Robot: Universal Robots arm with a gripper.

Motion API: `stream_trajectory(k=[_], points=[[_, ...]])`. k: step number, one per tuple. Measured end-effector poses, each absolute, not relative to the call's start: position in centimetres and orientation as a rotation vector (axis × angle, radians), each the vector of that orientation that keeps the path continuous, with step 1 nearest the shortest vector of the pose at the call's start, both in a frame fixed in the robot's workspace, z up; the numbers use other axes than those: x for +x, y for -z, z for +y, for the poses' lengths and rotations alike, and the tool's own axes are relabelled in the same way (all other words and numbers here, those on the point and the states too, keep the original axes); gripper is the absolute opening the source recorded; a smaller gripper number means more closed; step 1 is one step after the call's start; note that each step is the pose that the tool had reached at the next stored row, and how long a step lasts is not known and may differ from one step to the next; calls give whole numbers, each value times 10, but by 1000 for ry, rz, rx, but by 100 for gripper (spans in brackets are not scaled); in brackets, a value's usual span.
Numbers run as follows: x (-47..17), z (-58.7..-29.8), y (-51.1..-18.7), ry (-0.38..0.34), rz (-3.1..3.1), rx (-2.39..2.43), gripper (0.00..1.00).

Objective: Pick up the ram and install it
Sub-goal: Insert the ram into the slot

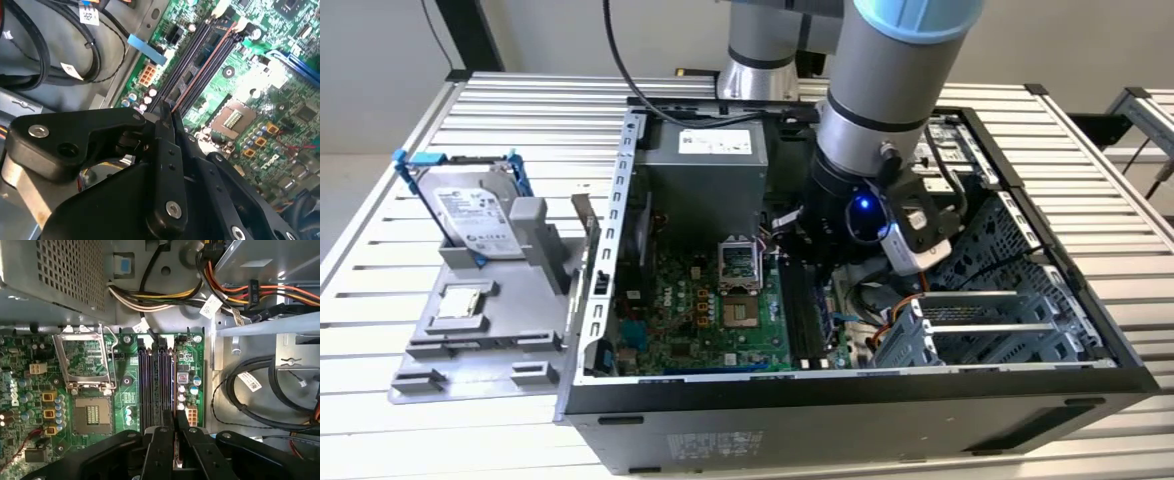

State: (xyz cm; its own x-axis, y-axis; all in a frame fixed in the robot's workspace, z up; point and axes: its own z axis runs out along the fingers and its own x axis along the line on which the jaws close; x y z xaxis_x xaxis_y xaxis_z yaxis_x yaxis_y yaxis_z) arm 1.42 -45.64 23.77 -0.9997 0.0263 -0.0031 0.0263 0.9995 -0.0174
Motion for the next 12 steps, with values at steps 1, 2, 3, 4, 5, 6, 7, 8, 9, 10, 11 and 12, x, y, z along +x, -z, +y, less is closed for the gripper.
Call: stream_trajectory(k=[1,2,3,4,5,6,7,8,9,10,11,12], points=[[14,-456,-238,27,3138,41,0],[14,-456,-238,28,3138,40,0],[14,-456,-238,28,3138,40,0],[14,-456,-237,27,3138,40,0],[14,-457,-235,27,3138,40,0],[14,-457,-234,27,3138,40,0],[14,-457,-233,27,3138,40,0],[14,-457,-232,27,3138,40,0],[14,-457,-231,27,3138,40,0],[14,-457,-231,27,3138,40,0],[14,-457,-229,27,3138,40,0],[14,-457,-228,27,3138,40,0]])
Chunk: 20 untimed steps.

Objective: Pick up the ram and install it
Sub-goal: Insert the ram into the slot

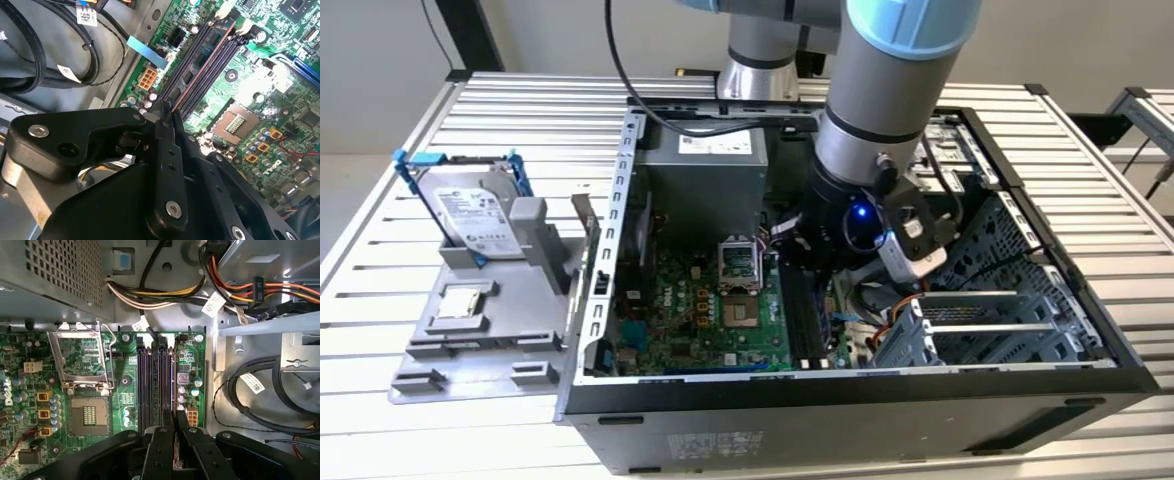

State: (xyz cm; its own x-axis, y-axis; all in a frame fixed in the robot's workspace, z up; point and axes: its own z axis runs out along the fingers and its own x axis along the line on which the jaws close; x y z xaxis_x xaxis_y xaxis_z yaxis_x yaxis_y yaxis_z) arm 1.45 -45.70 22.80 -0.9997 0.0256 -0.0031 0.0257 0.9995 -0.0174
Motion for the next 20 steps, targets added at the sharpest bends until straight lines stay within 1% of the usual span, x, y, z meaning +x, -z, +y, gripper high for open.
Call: stream_trajectory(k=[20], points=[[15,-456,-224,24,3138,40,0]])
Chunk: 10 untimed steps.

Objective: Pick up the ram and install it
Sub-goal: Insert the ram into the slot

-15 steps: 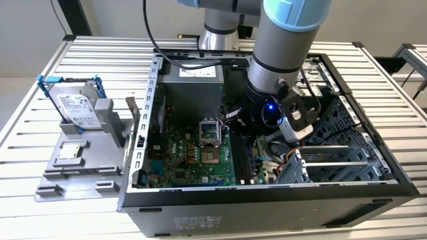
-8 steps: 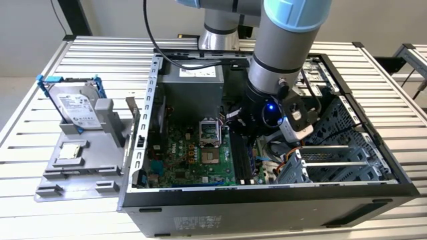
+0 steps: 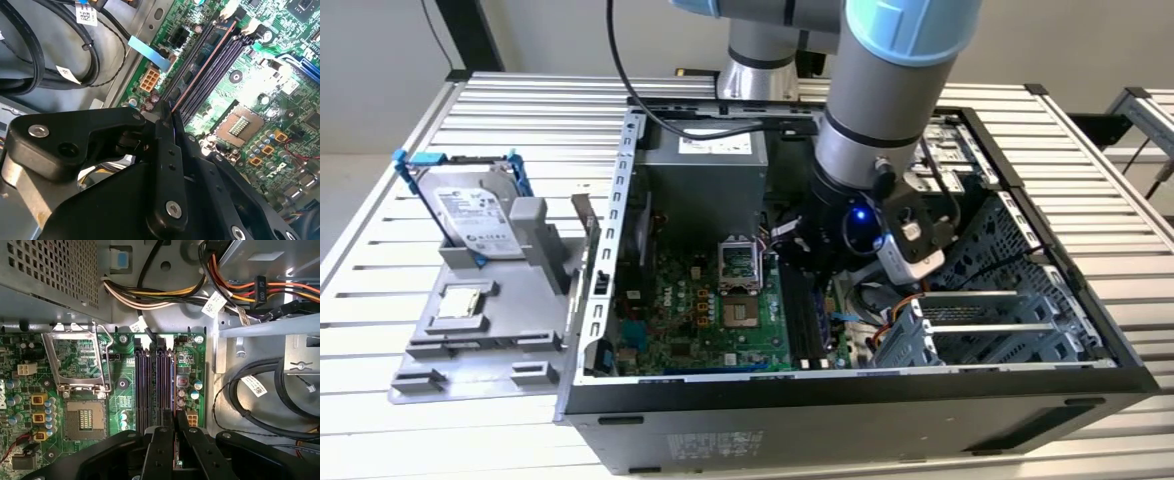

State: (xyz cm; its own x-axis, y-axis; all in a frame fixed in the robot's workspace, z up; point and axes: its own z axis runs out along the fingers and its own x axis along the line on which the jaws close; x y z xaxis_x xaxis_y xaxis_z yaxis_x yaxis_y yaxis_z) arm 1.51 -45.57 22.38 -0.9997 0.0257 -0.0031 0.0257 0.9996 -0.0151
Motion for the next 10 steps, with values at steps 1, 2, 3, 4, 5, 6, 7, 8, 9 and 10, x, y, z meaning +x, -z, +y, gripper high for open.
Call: stream_trajectory(k=[1,2,3,4,5,6,7,8,9,10], points=[[15,-455,-224,24,3138,40,0],[15,-455,-224,24,3138,40,0],[15,-455,-224,24,3138,40,0],[14,-455,-223,24,3138,40,0],[14,-455,-223,24,3138,40,0],[14,-455,-223,24,3138,40,0],[14,-455,-223,24,3138,40,0],[13,-456,-223,24,3138,40,0],[13,-456,-223,24,3138,40,0],[13,-456,-222,24,3138,40,0]])
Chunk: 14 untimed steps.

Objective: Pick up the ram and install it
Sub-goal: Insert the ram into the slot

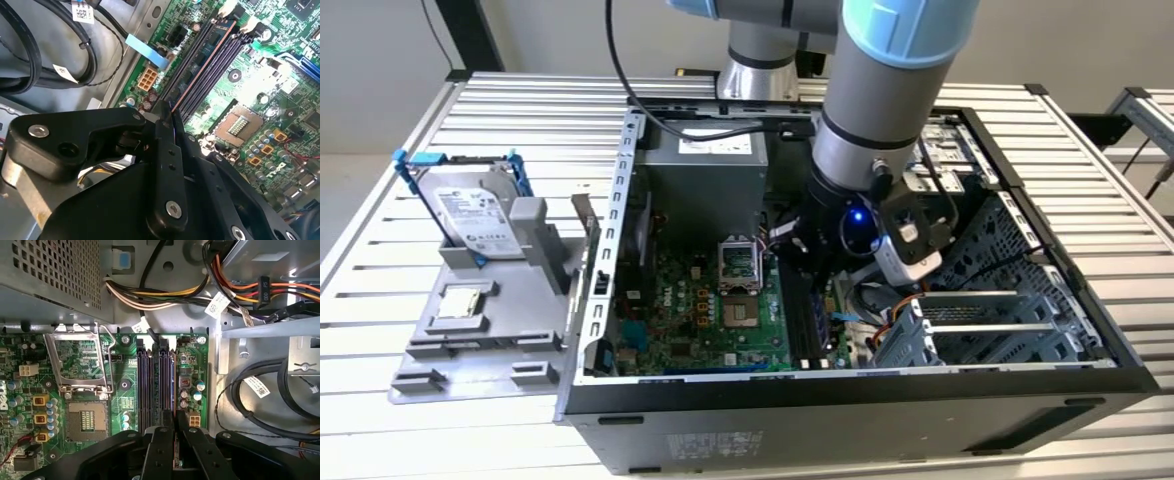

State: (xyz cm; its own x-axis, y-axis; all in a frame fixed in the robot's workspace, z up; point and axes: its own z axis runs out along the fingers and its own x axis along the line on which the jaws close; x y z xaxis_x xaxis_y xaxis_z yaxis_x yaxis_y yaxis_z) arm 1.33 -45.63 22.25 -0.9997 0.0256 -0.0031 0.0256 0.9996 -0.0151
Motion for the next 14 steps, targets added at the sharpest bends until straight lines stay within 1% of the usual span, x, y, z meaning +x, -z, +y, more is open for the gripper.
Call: stream_trajectory(k=[14], points=[[13,-457,-217,24,3138,40,0]])
